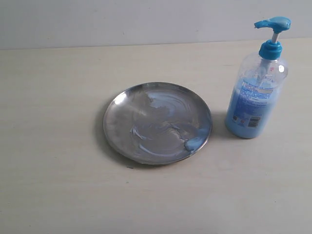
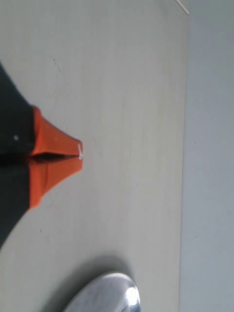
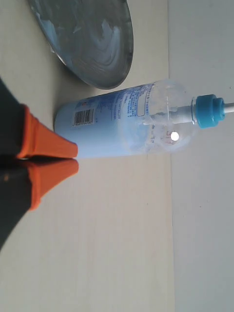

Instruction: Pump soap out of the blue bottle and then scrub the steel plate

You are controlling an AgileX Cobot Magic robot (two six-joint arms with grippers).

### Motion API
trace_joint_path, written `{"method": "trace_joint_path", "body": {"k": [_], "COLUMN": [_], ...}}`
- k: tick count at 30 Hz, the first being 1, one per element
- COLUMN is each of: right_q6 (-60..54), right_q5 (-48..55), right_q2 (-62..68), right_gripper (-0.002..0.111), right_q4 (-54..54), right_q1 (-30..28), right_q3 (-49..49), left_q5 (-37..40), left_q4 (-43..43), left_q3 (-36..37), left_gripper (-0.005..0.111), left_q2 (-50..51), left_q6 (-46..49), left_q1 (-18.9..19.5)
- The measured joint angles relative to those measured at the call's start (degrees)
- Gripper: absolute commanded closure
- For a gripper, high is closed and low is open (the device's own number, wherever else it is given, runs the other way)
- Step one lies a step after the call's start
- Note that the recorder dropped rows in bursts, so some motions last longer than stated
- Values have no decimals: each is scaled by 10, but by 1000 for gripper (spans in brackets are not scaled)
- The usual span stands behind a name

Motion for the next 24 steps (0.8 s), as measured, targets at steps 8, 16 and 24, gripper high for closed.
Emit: {"method": "trace_joint_path", "body": {"k": [8,16,24], "right_q6": [0,0,0], "right_q5": [0,0,0], "right_q2": [53,145,246], "right_gripper": [108,108,108], "right_q4": [-1,-1,-1], "right_q1": [0,0,0], "right_q3": [-49,-108,-170], "left_q5": [0,0,0], "left_q4": [0,0,0], "left_q3": [0,0,0], "left_gripper": [107,107,107], "left_q2": [0,0,0], "left_q6": [1,1,1], "left_q1": [0,0,0]}}
